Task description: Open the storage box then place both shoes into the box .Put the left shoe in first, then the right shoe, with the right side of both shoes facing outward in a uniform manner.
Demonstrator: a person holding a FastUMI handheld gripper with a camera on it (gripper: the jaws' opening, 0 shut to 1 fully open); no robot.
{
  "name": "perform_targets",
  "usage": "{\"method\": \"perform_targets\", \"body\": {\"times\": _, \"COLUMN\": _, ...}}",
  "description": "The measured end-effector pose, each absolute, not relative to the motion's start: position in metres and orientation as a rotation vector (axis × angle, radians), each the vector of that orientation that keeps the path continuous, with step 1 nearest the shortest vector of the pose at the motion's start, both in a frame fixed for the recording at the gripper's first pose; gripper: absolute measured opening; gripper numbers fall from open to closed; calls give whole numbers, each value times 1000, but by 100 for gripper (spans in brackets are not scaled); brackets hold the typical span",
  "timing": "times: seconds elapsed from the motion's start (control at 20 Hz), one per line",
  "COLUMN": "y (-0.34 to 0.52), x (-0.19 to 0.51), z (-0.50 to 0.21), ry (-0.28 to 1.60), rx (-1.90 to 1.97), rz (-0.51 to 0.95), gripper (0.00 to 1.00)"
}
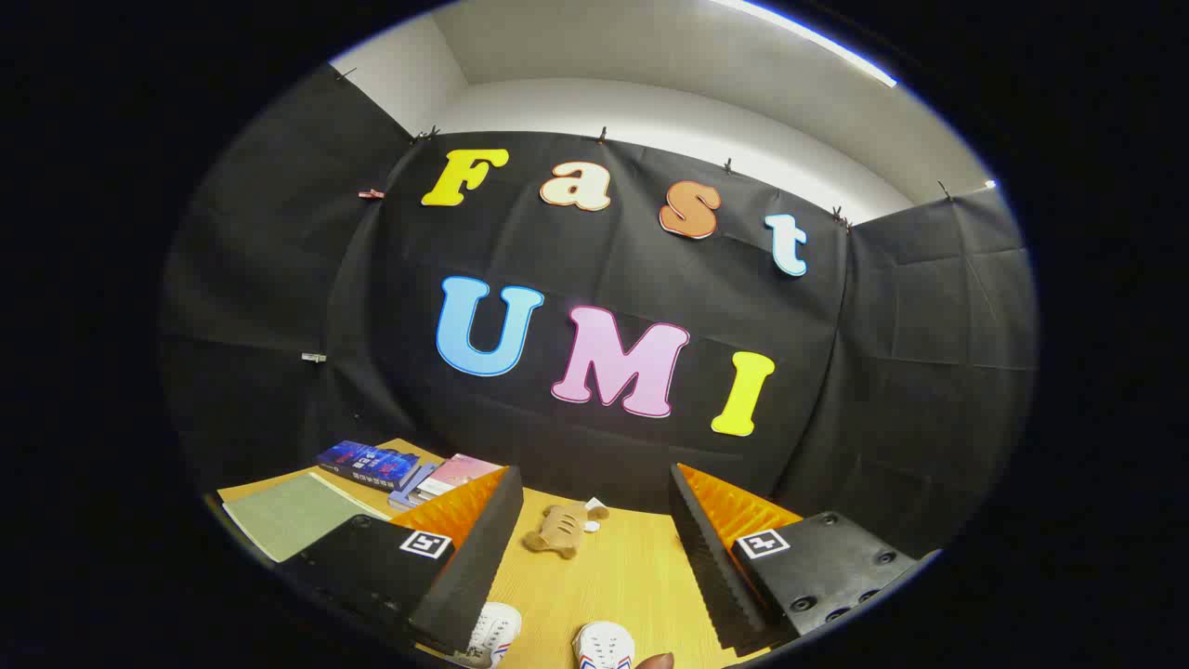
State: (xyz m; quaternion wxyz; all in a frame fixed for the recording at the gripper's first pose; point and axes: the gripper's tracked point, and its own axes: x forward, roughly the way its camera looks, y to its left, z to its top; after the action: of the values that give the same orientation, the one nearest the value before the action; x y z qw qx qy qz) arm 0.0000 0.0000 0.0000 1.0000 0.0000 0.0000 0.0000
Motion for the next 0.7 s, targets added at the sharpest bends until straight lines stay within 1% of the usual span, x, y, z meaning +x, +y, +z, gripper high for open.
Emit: {"method": "perform_targets", "body": {"times": 0.7, "y": 15, "x": -3, "z": -3, "ry": -6, "rx": -24, "rz": -12, "gripper": 95}}
